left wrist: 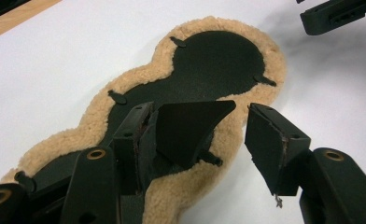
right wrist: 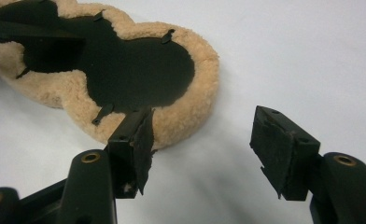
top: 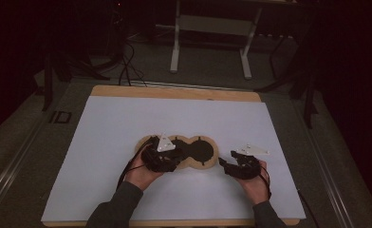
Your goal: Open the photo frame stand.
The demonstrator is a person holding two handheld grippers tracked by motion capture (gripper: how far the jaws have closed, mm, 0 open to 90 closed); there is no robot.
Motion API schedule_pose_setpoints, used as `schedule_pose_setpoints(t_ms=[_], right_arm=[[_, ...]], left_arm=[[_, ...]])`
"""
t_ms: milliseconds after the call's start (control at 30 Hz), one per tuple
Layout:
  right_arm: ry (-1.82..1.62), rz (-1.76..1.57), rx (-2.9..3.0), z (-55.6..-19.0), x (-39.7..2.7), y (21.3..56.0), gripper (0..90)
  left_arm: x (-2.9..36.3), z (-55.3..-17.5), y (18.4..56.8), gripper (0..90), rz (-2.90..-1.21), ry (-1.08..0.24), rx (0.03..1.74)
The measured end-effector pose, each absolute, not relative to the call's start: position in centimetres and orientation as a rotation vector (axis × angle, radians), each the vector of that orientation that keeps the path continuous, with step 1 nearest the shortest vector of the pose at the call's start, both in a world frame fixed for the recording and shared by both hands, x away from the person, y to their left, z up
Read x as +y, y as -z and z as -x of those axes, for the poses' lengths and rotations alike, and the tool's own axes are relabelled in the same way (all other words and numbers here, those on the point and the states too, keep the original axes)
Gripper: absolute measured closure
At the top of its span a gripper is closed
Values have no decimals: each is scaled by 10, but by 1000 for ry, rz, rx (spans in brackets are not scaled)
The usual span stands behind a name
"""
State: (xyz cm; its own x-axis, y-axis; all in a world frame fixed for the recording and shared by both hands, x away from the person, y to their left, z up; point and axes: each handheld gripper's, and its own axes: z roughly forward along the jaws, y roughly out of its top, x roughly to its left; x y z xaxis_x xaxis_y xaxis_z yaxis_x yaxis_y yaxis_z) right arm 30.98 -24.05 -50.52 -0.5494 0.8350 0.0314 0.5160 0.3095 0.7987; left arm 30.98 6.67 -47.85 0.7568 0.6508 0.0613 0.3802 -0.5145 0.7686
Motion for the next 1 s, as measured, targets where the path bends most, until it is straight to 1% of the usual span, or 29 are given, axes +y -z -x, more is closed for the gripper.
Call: schedule_pose_setpoints(t_ms=[33,167,400,500,600,700,733,800,833,1000], right_arm=[[-1117,-1204,2193,-310,-241,505,388],[-1119,-1205,2195,-310,-241,506,383],[-1120,-1207,2197,-310,-241,506,383],[-1121,-1207,2197,-310,-241,506,383],[-1122,-1207,2197,-310,-241,506,383],[-1124,-1209,2195,-310,-241,506,383],[-1124,-1210,2194,-310,-242,506,383],[-1124,-1211,2193,-310,-242,506,383],[-1125,-1212,2192,-311,-242,506,383],[-1125,-1212,2193,-311,-242,506,383]], left_arm=[[66,-311,479,410,-2177,-470,762],[63,-311,481,371,-2189,-491,738],[54,-317,489,362,-2249,-519,724],[51,-320,492,383,-2267,-522,728],[47,-323,496,424,-2290,-527,733],[43,-327,501,481,-2321,-547,737],[42,-327,501,518,-2322,-566,735],[40,-328,501,527,-2327,-585,731],[37,-328,503,537,-2341,-616,709],[35,-329,505,544,-2347,-635,700]])
